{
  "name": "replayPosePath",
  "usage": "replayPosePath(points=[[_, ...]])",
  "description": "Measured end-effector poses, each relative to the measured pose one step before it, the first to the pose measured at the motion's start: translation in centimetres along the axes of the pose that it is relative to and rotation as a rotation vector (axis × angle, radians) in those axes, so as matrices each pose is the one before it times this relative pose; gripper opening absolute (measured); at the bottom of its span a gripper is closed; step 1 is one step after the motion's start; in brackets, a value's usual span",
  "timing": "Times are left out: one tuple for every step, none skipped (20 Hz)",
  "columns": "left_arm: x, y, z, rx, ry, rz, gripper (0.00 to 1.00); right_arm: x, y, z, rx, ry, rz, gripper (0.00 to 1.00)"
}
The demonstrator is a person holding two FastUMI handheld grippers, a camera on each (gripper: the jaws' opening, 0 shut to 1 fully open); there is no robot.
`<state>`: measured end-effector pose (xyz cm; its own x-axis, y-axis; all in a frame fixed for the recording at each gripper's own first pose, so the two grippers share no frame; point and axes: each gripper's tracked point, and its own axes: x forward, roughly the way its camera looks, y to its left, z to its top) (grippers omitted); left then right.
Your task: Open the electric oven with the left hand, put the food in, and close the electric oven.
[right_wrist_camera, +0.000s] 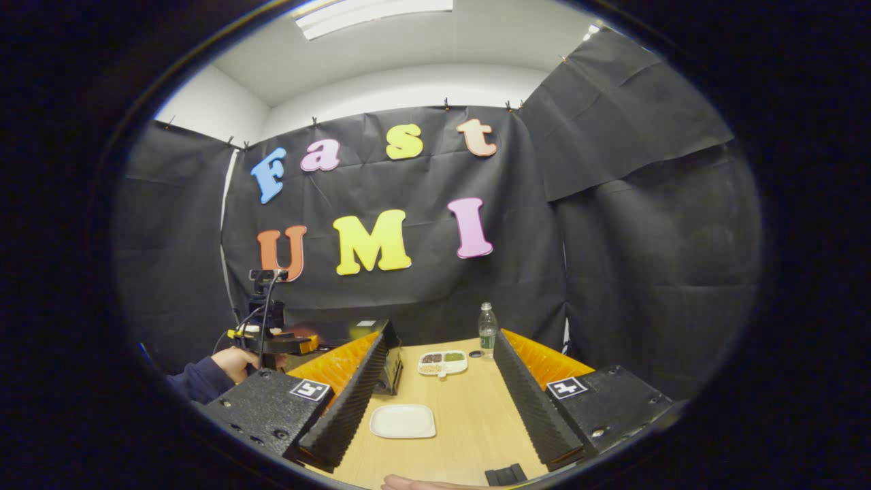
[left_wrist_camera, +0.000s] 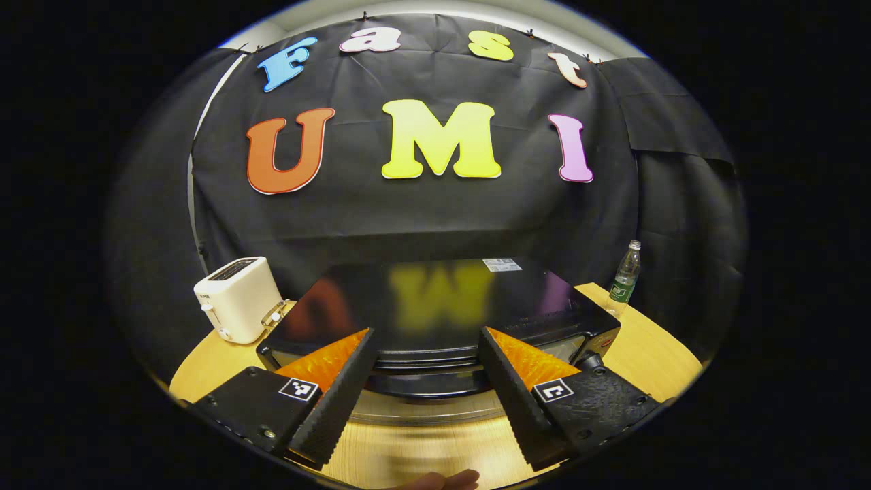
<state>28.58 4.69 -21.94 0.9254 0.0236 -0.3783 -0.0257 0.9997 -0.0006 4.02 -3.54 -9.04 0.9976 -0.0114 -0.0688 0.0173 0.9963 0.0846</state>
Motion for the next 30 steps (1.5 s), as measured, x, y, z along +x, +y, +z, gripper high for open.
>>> replayPosePath(points=[[-0.022, -0.117, -0.189, -0.00286, 0.00009, -0.00031, 0.99, -0.033, 0.032, -0.009, -0.00209, 0.00138, -0.00218, 0.98], [-0.245, -0.012, 0.059, 0.02026, 0.00891, 0.00532, 0.99, -0.235, -0.098, -0.099, -0.00062, 0.00039, -0.00125, 0.98], [-0.196, -0.105, -0.149, 0.00758, -0.00969, 0.00604, 1.00, -0.054, 0.041, 0.110, 0.00066, -0.00117, 0.00112, 0.98], [-0.150, -0.092, -0.127, -0.01737, 0.00897, -0.00436, 0.99, 0.021, 0.126, 0.046, 0.00023, 0.00038, 0.00199, 0.98], [-0.122, -0.415, -0.084, -0.01349, -0.00257, -0.01110, 0.99, 0.004, 0.055, 0.027, 0.00002, 0.00018, 0.00228, 0.98], [-0.047, -0.051, -0.219, -0.00220, 0.00628, -0.00957, 0.99, -0.038, 0.015, -0.059, -0.00110, -0.00019, 0.00105, 0.98], [-0.170, 0.067, -0.037, -0.00277, -0.00285, -0.00368, 0.99, -0.069, 0.091, 0.035, -0.00255, 0.00149, -0.00001, 0.98], [-0.269, -0.034, 0.000, 0.00038, -0.00028, 0.00011, 0.99, -0.041, 0.104, -0.137, -0.00363, 0.00061, 0.00174, 0.98], [-0.332, -0.087, -0.092, 0.00507, -0.00370, 0.00013, 0.98, -0.029, 0.105, 0.052, -0.00481, -0.00122, 0.00331, 0.98], [-0.307, -0.021, -0.116, 0.00262, -0.00169, -0.00101, 0.99, -0.085, 0.107, -0.008, -0.00501, 0.00045, 0.00093, 0.98], [-0.225, -0.011, -0.124, 0.00248, -0.00148, -0.00349, 0.99, 0.017, 0.045, 0.073, -0.00393, 0.00087, -0.00001, 0.98], [-0.282, -0.117, -0.022, 0.00802, 0.00154, -0.00620, 0.98, 0.033, 0.132, -0.101, -0.00326, 0.00037, 0.00030, 0.98], [-0.355, 0.021, -0.314, 0.00264, 0.00905, -0.01048, 0.99, 0.022, 0.134, 0.040, -0.00278, 0.00034, 0.00119, 0.98], [-0.323, -0.058, -0.142, -0.00764, 0.01085, -0.01202, 0.98, -0.033, 0.118, -0.056, -0.00368, 0.00175, 0.00162, 0.98], [-0.410, -0.107, -0.329, -0.00849, 0.01418, -0.00832, 0.98, 0.077, 0.146, -0.010, -0.00313, 0.00304, 0.00084, 0.98], [-0.386, -0.102, -0.256, 0.00358, 0.00853, -0.00494, 0.99, 0.000, 0.134, -0.016, -0.00275, 0.00117, 0.00143, 0.98], [-0.313, -0.074, -0.144, 0.00778, 0.00714, -0.00143, 0.98, -0.018, 0.165, 0.036, -0.00294, 0.00057, 0.00131, 0.98], [-0.373, -0.040, -0.232, -0.00012, 0.00071, 0.00009, 0.98, -0.013, 0.108, -0.046, -0.00203, -0.00001, 0.00109, 0.98], [-0.398, -0.116, -0.321, 0.00218, -0.00023, -0.00771, 0.98, 0.033, 0.228, 0.100, -0.00109, -0.00165, 0.00270, 0.98], [-0.286, -0.195, -0.308, -0.00246, -0.00329, -0.01217, 0.98, -0.059, 0.197, -0.070, -0.00094, 0.00008, 0.00278, 0.98], [-0.164, -0.227, -0.591, -0.01167, 0.00179, -0.01206, 0.98, -0.018, 0.267, -0.052, -0.00248, 0.00023, 0.00382, 0.98], [0.253, -0.224, -1.805, -0.01577, 0.05490, -0.01125, 0.97, -0.028, 0.285, -0.140, -0.00301, -0.00060, 0.00735, 0.98], [0.001, -0.227, -2.651, -0.01350, 0.09326, -0.00806, 0.97, 0.007, 0.464, -0.108, -0.00441, 0.00343, 0.01212, 0.98], [0.143, 0.140, -2.791, -0.02756, 0.08853, 0.00563, 0.96, 0.072, 0.361, -0.160, -0.00411, 0.00424, 0.01039, 0.98], [0.592, 0.245, -2.212, -0.01191, 0.03241, 0.00888, 0.96, -0.037, 0.123, -0.089, -0.00297, 0.00204, 0.00437, 0.98], [0.516, 0.275, -0.937, 0.00297, 0.00263, 0.00695, 0.97, -0.028, -0.042, -0.161, -0.00453, 0.00253, 0.00252, 0.98], [-0.073, -0.296, 0.250, 0.01607, -0.01763, 0.00268, 0.97, 0.085, 0.015, -0.103, -0.00428, 0.00159, 0.00085, 0.98], [-0.262, -0.147, -0.528, 0.00330, -0.00441, 0.00178, 0.97, 0.109, -0.039, -0.265, -0.00248, 0.00253, -0.00197, 0.98], [-0.160, -0.186, -0.065, -0.00185, -0.01054, 0.00123, 0.97, 0.102, 0.007, -0.088, -0.00033, 0.00388, -0.00138, 0.98], [-0.156, -0.162, -0.026, 0.00325, 0.00052, 0.00247, 0.97, 0.088, 0.107, -0.269, 0.00184, 0.00531, 0.00045, 0.98]])
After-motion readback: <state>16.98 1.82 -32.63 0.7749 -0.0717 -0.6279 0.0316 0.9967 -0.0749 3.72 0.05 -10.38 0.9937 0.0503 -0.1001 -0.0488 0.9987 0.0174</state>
